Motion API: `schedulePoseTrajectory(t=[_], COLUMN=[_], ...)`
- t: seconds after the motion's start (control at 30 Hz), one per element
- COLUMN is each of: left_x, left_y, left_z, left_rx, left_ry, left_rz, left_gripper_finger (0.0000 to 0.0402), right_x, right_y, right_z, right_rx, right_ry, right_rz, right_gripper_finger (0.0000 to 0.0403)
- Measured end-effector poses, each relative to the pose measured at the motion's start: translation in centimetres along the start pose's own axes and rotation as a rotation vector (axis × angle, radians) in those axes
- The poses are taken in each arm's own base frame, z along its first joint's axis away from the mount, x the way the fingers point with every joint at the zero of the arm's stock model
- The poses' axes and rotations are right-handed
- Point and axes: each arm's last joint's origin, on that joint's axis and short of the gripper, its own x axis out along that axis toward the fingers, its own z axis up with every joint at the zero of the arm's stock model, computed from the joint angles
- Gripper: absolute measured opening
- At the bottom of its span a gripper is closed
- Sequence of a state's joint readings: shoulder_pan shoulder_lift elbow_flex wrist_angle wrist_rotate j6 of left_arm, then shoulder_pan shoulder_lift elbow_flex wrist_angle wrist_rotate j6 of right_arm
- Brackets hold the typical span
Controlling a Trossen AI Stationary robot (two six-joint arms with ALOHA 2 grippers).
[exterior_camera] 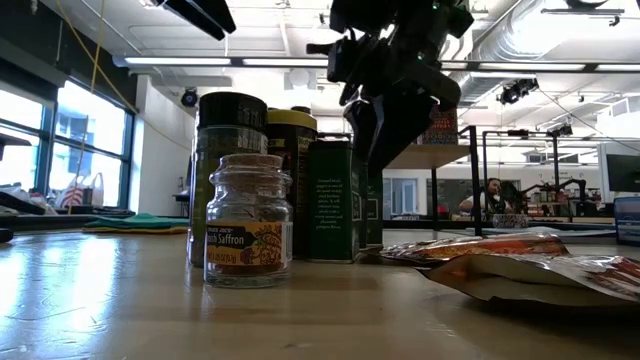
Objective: Shelf spices
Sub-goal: Put the black seasoning can on the shelf
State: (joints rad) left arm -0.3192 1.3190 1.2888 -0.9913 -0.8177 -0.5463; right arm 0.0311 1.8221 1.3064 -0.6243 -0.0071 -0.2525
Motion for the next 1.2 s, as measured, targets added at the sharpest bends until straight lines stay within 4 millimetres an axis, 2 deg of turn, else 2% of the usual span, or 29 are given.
schedulePoseTrajectory(t=[0.33, 0.53, 0.7, 0.93, 1.07, 1.2], left_x=[-0.1, -0.1, -0.1, -0.2, -0.4, -0.7], left_y=[-0.1, -0.1, 0.0, -0.1, -0.3, -0.5], left_z=[0.0, 0.0, 0.0, -0.1, -0.1, -0.2], left_rx=[0.001, 0.001, 0.002, 0.005, 0.011, 0.012], left_ry=[-0.01, -0.01, -0.01, -0.012, -0.023, -0.037], left_rz=[0.009, 0.008, 0.009, 0.004, 0.007, 0.01], left_gripper_finger=[0.021, 0.021, 0.021, 0.021, 0.021, 0.021], right_x=[0.7, 0.6, -0.2, -5.1, -9.0, -13.0], right_y=[-0.1, -0.1, 0.0, -0.6, -1.3, -3.1], right_z=[0.0, 0.2, 0.0, 1.0, 1.9, 2.7], right_rx=[0.007, 0.047, 0.068, 0.076, 0.059, 0.044], right_ry=[-0.007, -0.022, 0.009, 0.041, 0.022, -0.007], right_rz=[0.035, 0.039, 0.049, -0.048, -0.128, -0.22], right_gripper_finger=[0.0188, 0.0119, 0.0114, 0.0114, 0.0114, 0.0114])
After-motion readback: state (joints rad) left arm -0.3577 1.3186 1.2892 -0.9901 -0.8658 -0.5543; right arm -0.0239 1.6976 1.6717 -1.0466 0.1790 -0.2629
